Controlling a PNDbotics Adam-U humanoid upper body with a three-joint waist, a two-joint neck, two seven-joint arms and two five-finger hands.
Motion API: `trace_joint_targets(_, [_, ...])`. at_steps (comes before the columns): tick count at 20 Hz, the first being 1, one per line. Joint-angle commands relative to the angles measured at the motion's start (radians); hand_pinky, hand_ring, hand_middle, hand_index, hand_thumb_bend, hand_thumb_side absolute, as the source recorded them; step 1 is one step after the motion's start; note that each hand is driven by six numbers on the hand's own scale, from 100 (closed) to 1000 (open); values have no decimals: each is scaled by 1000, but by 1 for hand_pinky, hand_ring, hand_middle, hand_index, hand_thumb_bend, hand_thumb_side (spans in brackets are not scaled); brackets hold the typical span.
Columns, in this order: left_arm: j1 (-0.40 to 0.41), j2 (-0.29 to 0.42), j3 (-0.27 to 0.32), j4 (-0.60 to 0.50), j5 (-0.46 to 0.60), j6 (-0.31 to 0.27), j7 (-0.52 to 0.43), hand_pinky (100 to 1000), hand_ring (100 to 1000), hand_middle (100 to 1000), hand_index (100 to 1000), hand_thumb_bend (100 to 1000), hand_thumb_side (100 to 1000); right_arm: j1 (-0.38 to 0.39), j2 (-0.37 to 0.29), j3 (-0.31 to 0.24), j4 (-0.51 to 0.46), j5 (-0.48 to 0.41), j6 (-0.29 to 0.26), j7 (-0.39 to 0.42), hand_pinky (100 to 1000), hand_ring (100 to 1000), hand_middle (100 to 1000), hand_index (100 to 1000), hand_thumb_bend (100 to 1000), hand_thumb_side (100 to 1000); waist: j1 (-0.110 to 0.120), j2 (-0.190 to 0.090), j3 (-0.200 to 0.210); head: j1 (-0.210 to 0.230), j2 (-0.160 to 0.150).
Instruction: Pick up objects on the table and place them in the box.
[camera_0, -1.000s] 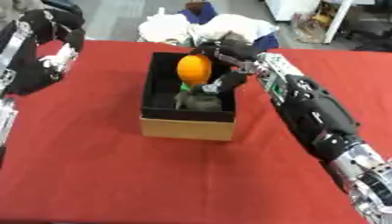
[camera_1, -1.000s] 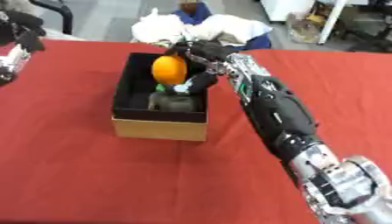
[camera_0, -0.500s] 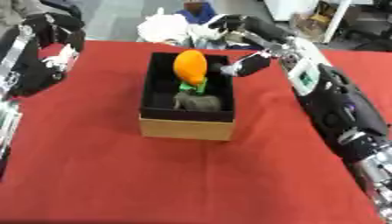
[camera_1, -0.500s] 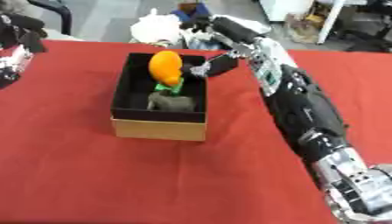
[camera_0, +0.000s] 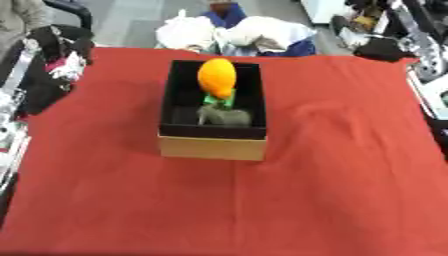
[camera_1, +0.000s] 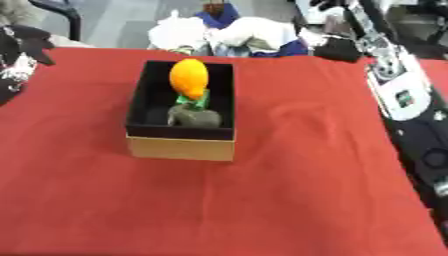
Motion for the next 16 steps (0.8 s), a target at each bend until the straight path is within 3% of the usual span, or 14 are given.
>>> trace_joint_targets(1, [5,25,23,-13,31,5,29,655,539,590,735,169,747,51,-40,-55,-84,-80,37,-35,678,688,695,882,112,501,5,-12,-7,8,4])
trace_joint_targets(4, [25,22,28,-13,51,3,35,658,540,590,735,204,823,121,-25,-86,-124,-109,55,-61,674,681,685,880,100,524,7,-10,-18,10,10])
trace_joint_targets(9, [56,14,39,-14,84,-7,49,659,539,588,733,216,856,213,47,-140,-169,-142,76,-100,666,663,663,869,100,576,11,-6,-34,14,17])
trace_joint_targets(10, [60,13,41,-13,90,-9,52,658,539,587,732,193,834,225,62,-149,-177,-148,80,-106,664,659,659,866,100,532,12,-5,-36,14,19])
trace_joint_targets(11, [65,8,44,-13,97,-11,57,659,539,586,731,217,860,236,76,-156,-182,-155,85,-112,662,657,655,866,100,598,15,-4,-38,15,22])
trace_joint_targets(16, [89,-5,52,-13,126,-21,76,659,535,581,727,219,875,275,110,-165,-204,-165,94,-111,661,654,650,863,100,614,19,2,-42,15,36])
